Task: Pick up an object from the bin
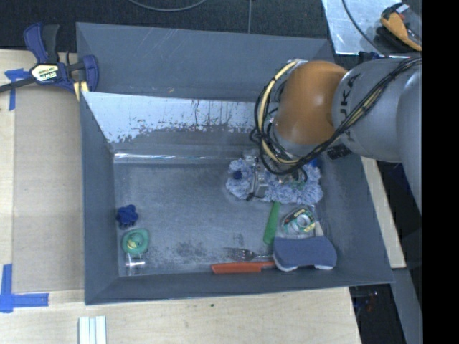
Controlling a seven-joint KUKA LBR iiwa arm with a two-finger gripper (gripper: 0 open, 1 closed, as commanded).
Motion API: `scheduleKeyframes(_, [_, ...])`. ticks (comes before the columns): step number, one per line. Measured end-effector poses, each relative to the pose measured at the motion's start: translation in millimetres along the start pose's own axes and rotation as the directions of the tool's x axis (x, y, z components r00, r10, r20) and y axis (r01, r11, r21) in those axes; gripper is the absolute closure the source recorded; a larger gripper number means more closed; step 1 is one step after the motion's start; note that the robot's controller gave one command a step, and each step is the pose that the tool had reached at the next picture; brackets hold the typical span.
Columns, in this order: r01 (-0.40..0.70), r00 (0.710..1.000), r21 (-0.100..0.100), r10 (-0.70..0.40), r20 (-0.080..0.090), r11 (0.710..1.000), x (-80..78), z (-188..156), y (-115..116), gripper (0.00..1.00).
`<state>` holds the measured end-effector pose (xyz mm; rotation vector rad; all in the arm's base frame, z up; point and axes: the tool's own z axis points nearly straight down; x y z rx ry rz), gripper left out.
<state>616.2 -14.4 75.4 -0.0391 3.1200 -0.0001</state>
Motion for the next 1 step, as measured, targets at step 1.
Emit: scheduleKeyframes(1, [0.000, 1.000, 0.000, 0.000, -0.003, 1.000, 0.8, -21.0, -0.2, 1.00])
